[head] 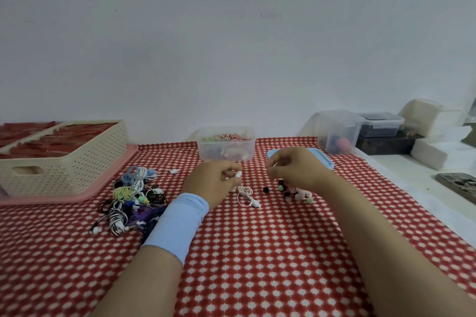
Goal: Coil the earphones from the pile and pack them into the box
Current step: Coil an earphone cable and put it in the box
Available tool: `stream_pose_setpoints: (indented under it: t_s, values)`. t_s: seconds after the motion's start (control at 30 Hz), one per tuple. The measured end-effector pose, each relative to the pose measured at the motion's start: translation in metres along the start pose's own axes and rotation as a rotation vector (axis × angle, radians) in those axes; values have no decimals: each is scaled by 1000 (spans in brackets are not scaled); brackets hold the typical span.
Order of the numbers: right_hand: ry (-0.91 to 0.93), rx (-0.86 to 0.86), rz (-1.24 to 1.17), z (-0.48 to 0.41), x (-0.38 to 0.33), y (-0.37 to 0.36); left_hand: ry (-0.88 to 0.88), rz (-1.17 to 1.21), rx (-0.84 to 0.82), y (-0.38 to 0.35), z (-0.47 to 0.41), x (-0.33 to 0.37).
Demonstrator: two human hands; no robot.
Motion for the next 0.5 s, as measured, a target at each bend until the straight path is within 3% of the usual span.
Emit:
stream_pose_setpoints:
  t_s: [0.17, 0.3, 0.4, 0.5]
  values:
    - [-9, -131, -61, 6, -7, -9, -112, -303, -3, -3, -1, 2]
    - [-27, -105, -95, 5, -5, -7, -260, -211, -39, -8, 0, 18]
    - [-50, -59, -103, 5, -1, -5, -249, -204, -209, -19, 4, 20]
    - [-75, -43, -93, 5, 1, -5, -242, -193, -264, -22, 4, 18]
Point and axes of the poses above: each hand's wrist, its own z-axis away from the middle knuckle, its own y-axis out of the back of the hand, x = y × z, the point moved 3 cm from there along -z, towards the middle knuckle, and after that the axes turned 4 degrees about z, right-handed, at the moved point
